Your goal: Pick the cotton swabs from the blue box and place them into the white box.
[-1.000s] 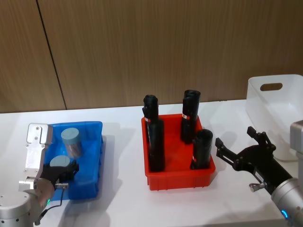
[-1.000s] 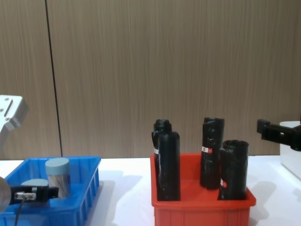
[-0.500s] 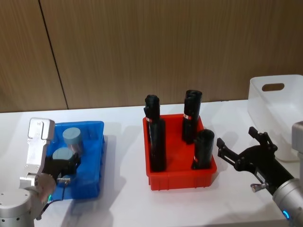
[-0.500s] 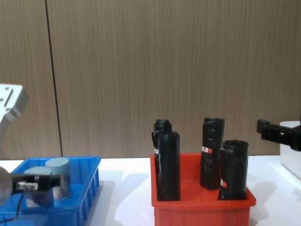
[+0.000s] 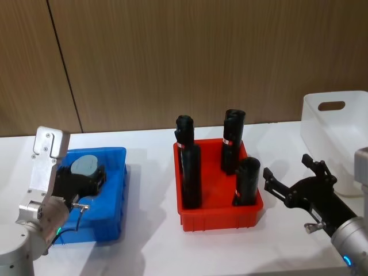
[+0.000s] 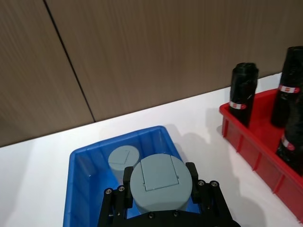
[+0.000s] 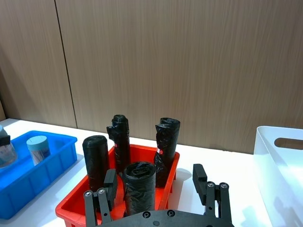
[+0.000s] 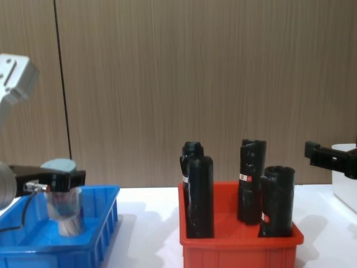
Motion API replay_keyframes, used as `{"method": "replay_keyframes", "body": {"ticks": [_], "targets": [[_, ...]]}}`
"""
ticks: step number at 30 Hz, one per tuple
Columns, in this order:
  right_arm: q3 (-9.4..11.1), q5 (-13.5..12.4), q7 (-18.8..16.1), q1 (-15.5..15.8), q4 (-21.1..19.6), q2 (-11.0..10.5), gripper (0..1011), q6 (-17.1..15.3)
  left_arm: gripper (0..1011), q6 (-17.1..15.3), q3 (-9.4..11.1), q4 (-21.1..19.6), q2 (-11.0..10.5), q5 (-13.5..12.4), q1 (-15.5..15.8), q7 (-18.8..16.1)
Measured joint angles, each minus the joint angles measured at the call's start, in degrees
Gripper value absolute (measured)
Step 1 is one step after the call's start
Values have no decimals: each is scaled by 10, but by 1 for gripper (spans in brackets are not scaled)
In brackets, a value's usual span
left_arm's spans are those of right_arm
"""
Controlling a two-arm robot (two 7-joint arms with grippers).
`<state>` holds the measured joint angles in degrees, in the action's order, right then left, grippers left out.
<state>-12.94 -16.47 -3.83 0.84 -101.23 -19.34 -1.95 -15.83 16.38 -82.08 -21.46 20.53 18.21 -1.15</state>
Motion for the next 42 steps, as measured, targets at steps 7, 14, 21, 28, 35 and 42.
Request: {"method": "replay_keyframes", "body": {"ticks": [7,14,21,28,35,42], "targets": [[0,0,0,0,0,0,1002,0,660,5,-4,-37,-15,0,-11,49],[0,0,0,0,0,0,1002,0,660,8,-8,-58,-25,9,-16,103],[0,0,0,0,0,0,1002,0,660,8,-10,-68,-33,19,-17,158],[0,0,0,0,0,0,1002,0,660,9,-10,-70,-37,30,-11,225],[0,0,0,0,0,0,1002,0,660,9,-8,-62,-38,38,-2,283],[0,0,0,0,0,0,1002,0,660,13,-3,-42,-35,48,13,358]]}}
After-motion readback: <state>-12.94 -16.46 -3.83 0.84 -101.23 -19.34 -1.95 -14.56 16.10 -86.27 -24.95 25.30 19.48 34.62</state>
